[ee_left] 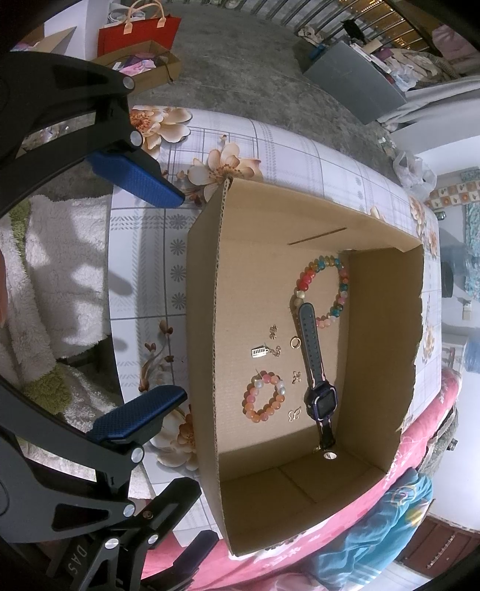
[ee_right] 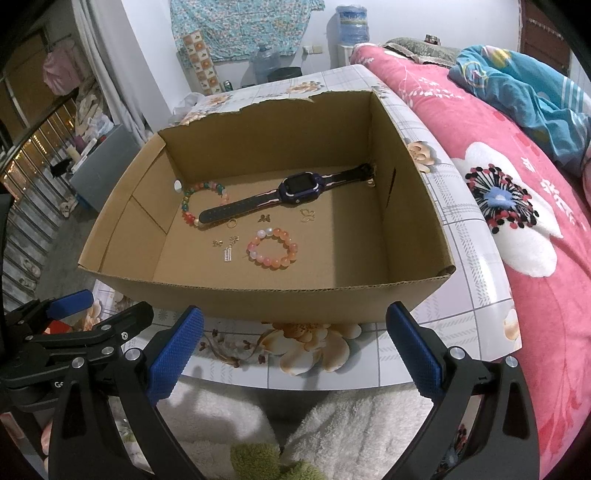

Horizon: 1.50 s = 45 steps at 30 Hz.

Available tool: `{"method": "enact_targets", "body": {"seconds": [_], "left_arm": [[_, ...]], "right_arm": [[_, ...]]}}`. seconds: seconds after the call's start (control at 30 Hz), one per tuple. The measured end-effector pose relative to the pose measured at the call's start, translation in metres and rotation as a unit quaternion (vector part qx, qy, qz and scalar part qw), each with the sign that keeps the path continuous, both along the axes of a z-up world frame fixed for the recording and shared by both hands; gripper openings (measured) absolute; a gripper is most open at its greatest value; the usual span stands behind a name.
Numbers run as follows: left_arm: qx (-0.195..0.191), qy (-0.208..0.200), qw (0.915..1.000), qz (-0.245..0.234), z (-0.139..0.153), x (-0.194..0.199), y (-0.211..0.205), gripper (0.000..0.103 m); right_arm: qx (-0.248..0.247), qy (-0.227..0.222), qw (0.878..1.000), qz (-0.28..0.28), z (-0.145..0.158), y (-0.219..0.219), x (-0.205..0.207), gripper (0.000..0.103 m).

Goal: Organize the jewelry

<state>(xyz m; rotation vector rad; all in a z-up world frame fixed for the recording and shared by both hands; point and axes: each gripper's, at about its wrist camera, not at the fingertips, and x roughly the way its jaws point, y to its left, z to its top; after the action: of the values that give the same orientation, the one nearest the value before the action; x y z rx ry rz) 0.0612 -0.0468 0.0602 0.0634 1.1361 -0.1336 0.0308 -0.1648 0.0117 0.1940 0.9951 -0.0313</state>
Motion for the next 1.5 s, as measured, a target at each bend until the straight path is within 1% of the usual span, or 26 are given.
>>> {"method": "enact_targets", "body": {"seconds": [1.5], "left_arm": [[0.008,-0.002,0.9999,0.007,-0.0003,-0.0024,-0.0015,0.093]], "right_arm": [[0.001,0.003,1.000,0.001,-0.0016,0.0021,0.0002,0.096]]}}
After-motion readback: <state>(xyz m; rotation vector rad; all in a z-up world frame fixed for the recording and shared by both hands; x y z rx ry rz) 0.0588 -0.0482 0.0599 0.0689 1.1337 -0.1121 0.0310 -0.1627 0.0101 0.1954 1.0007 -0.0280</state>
